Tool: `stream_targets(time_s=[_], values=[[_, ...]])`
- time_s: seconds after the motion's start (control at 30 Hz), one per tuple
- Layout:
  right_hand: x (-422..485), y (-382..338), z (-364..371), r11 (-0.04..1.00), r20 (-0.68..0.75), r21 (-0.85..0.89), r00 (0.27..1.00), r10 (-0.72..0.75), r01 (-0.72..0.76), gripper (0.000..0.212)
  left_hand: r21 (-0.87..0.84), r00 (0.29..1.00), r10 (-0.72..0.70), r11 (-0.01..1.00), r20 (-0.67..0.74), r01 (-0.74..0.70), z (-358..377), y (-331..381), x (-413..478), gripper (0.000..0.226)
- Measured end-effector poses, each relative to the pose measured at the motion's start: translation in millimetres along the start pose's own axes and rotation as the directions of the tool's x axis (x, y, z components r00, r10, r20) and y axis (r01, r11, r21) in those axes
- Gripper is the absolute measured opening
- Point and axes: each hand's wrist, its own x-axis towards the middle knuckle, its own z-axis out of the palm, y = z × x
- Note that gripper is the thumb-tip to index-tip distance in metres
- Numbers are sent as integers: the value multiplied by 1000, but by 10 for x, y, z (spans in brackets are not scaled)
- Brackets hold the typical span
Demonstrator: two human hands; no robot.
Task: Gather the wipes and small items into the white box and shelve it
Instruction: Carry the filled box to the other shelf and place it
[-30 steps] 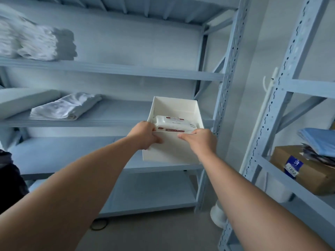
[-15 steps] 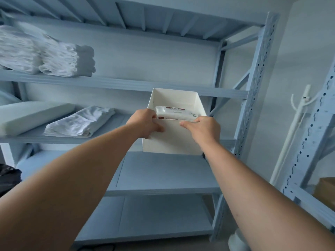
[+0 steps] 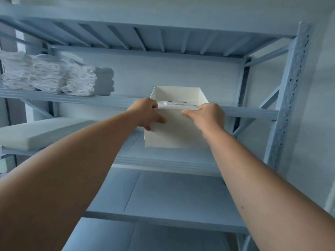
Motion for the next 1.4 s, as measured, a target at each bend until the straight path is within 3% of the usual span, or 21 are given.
stream_targets(time_s=[0.17, 0.53, 0.77, 1.1, 1.27, 1.4], values=[[334, -104, -131, 998, 14, 57, 1000, 1, -2, 45, -48, 996, 10, 999, -88, -15, -82, 245, 176, 46], [1079, -359, -41, 987, 2, 156, 1000, -25, 24, 46, -59, 949, 59, 995, -309, -81, -232, 405, 817, 40], [1759, -434, 369, 991, -12, 121, 999, -46, 47, 50, -57, 904, 81, 992, -420, -115, -122, 144, 1600, 39], [2876, -502, 1336, 1000, -50, -6, 999, 3, -4, 52, -76, 931, 125, 984, -343, -160, -198, -351, 3183, 36], [3371, -342, 1792, 990, -78, -136, 997, 16, -27, 52, -42, 966, 109, 992, -234, -122, -83, -589, 3916, 40], [3756, -185, 2205, 991, -104, -133, 994, -27, 13, 50, -77, 975, 82, 992, -209, -100, 60, -780, 4376, 48]])
